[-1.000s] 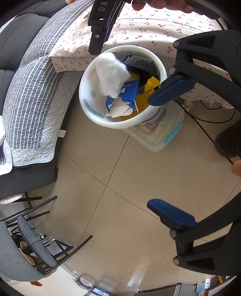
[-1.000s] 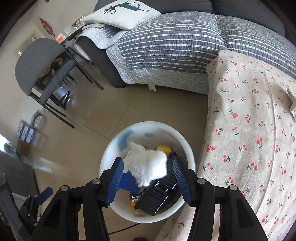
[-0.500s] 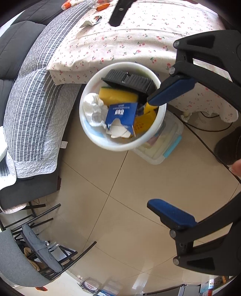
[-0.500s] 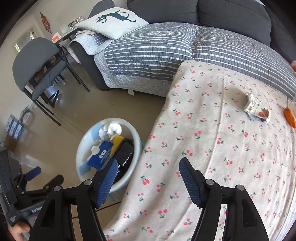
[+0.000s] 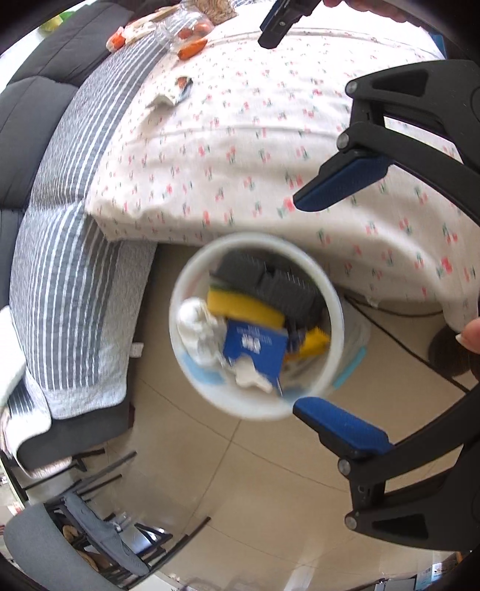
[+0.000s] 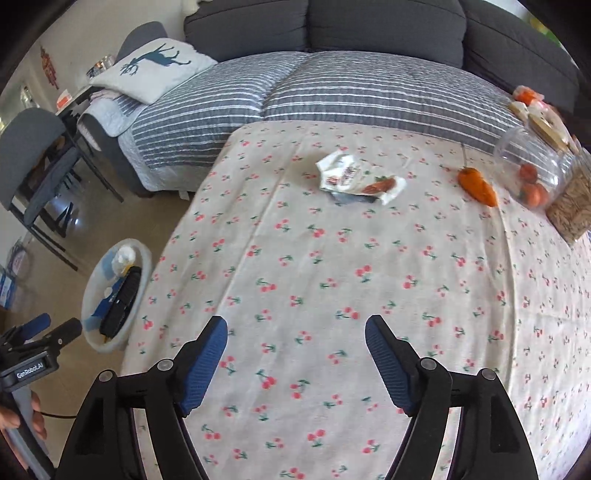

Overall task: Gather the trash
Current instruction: 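Grasp the white snack wrapper on the sheet with the left gripper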

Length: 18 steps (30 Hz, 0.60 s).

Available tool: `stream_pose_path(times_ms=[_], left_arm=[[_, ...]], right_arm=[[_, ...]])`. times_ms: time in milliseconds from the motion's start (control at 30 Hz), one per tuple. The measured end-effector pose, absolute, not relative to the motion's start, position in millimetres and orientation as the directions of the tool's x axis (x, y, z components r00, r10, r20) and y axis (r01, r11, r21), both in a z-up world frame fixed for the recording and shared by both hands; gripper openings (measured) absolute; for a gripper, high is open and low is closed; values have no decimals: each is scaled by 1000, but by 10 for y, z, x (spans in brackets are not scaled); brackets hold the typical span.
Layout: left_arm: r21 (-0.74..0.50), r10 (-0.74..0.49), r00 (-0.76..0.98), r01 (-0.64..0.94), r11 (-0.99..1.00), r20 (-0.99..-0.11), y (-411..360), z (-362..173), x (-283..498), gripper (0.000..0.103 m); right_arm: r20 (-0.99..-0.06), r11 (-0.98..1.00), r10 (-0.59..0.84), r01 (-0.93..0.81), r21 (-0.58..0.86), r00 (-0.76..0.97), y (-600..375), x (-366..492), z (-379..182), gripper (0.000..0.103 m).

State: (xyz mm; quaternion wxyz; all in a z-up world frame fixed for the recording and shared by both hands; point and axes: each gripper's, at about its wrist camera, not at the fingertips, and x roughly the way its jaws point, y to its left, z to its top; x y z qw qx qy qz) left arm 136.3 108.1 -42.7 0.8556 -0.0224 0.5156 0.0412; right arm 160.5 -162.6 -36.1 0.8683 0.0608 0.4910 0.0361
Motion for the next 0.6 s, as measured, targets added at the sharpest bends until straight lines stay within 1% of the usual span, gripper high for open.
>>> stream_pose_path(times_ms=[133,333,400,500,600], left_arm=[[-26,-9,499,-27,999,-866,629,-373,1431,100],[-47,-62,507,43,998,-860,-45,-346,1720,100],[-54,-81,507,67,996,-858,-251,-345,1838,100],[-31,-80,501,106,994,-862,-545,-396,2059,100],[-27,-85,502,122,992,-860,-770,-471,2283,100]], right_arm=[[-860,987,84,74,140,503,-2107,1616,-389,80],[-848,978,67,135,161,526,-2726,1627,-341,80],[-849,979,43,149,141,527,-2898,1652,-348,80],[-852,979,-9,178,99,523,-3122,1692,-399,80],[-855,977,-17,189,95,519,-3320,1740,-447,80]])
